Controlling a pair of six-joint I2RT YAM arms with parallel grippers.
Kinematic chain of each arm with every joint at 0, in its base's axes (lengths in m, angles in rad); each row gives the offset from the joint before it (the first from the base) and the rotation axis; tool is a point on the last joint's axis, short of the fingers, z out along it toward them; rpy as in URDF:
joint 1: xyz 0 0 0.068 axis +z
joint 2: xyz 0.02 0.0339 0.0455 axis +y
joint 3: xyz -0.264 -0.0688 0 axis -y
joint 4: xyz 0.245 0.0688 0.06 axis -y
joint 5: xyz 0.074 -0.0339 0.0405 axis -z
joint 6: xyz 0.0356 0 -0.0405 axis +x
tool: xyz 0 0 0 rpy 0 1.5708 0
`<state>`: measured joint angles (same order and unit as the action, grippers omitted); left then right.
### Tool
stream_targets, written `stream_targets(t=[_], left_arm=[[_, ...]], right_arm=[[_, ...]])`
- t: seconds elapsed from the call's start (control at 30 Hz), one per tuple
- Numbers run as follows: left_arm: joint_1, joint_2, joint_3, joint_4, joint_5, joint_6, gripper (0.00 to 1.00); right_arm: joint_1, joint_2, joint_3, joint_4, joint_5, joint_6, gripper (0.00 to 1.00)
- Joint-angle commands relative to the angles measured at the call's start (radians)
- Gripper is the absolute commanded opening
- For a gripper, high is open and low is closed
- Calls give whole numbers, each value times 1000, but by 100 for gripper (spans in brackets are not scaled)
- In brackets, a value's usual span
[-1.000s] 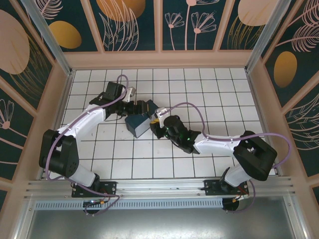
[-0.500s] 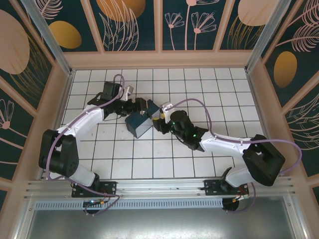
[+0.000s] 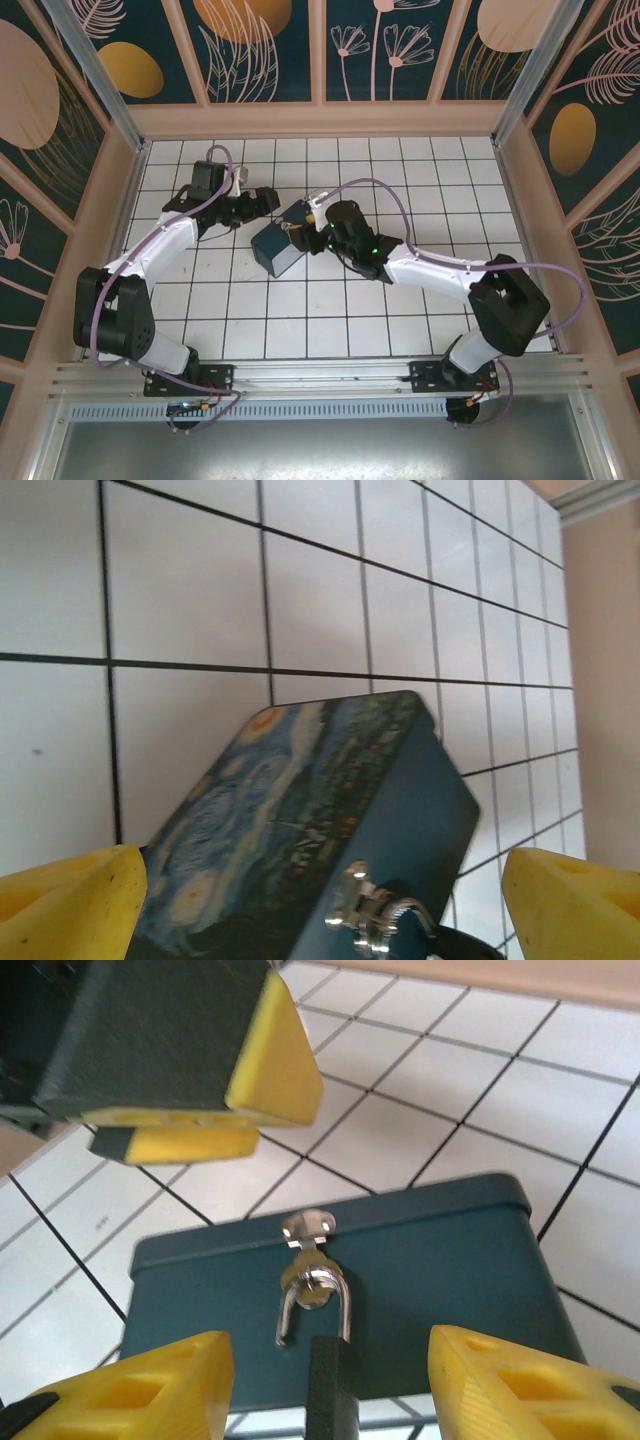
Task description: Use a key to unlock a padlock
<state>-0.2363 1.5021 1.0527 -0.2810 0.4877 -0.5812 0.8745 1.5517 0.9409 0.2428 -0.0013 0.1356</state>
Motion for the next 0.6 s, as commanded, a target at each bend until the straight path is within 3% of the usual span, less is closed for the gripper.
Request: stream_targets(t=[0.0,0.17,0.33,0.57], left_arm=[[5,-35,-39,-26,-77,13,92],[5,-55,-66,-38,-90,30,91],[3,-73,-112,-41,-81,35,90],[2,-135,-226,-2,16,-20,88]], right_arm=[[-13,17,16,-74,-2,-10,53],[-29,23,9,-69,-47,25,33],[-28,46,41,-63,-72,57,29],[-32,52,72,-92,-41,200,10]])
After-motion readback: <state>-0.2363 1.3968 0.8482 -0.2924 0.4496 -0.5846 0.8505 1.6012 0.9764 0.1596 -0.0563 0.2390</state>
